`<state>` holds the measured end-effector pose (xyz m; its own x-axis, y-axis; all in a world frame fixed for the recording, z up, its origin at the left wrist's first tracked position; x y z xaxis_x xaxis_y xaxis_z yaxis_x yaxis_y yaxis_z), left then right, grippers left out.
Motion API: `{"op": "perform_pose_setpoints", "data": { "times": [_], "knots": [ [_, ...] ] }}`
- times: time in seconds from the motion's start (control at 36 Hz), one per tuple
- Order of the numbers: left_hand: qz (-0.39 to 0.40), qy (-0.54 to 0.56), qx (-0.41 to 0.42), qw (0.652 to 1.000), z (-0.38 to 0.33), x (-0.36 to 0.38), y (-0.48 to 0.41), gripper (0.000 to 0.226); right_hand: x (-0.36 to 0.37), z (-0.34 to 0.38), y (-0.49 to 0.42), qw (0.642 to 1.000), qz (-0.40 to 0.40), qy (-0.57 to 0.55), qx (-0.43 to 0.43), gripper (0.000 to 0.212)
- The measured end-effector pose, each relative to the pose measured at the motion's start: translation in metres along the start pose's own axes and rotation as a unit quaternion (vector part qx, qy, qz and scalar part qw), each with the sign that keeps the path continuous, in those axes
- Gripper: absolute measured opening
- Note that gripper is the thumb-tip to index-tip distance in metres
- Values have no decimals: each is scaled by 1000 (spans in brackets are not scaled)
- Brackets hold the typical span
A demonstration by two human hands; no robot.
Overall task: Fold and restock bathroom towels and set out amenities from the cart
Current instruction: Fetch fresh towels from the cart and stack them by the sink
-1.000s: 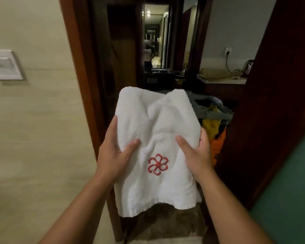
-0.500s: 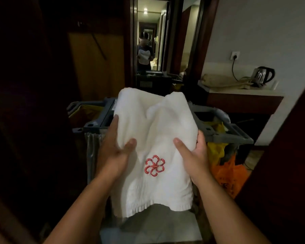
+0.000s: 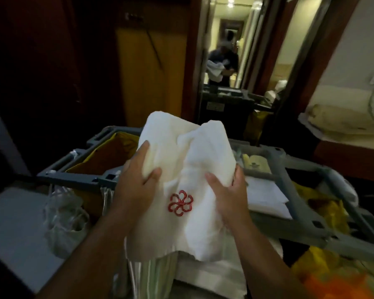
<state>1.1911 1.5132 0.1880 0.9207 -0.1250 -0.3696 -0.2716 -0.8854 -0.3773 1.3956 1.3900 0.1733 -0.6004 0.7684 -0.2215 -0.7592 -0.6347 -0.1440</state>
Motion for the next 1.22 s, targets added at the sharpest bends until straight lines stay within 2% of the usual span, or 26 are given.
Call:
{"op": "perform_pose_setpoints", "data": {
  "times": [0.08,0.28,0.53,0.64,0.83,0.94,1.06,1.22],
  "knots": [
    [-31,-43,-24,998,4,7,-39,68,23,2,-50,999,45,19,-15,76],
    [-66,-111,-42,991,21,-4,-125,66,90,14,-141,986,161,10,-39,76],
    [-97,-157,-84,979,94,-36,-234,58,199,27,-214,961,264,17,-77,103],
    [-75,-159,-90,980,148,-54,-291,58,262,23,-239,948,290,35,-124,93],
    [-28,-182,-121,976,243,-82,-380,60,374,3,-281,932,343,76,-94,56],
    [-1,-187,-133,973,289,-88,-410,59,420,-10,-297,925,357,95,-85,55],
    [-2,-139,-156,978,325,-83,-422,57,458,-28,-305,922,361,124,-66,56],
    [11,-91,-197,976,362,-64,-426,54,477,-51,-312,913,366,176,-43,58]
  ]
}}
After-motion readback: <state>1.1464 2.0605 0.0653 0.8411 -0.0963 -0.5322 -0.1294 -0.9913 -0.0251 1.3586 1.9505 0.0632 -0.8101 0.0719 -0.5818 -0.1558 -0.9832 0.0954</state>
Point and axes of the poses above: each hand's wrist, its own y-axis away from the middle knuckle, its own x-axis out of the palm, z = x × y, the point moved 4 cm from there along -y, towards the middle knuckle, and after that the axes turned 6 degrees about y, right-handed, at the moved point
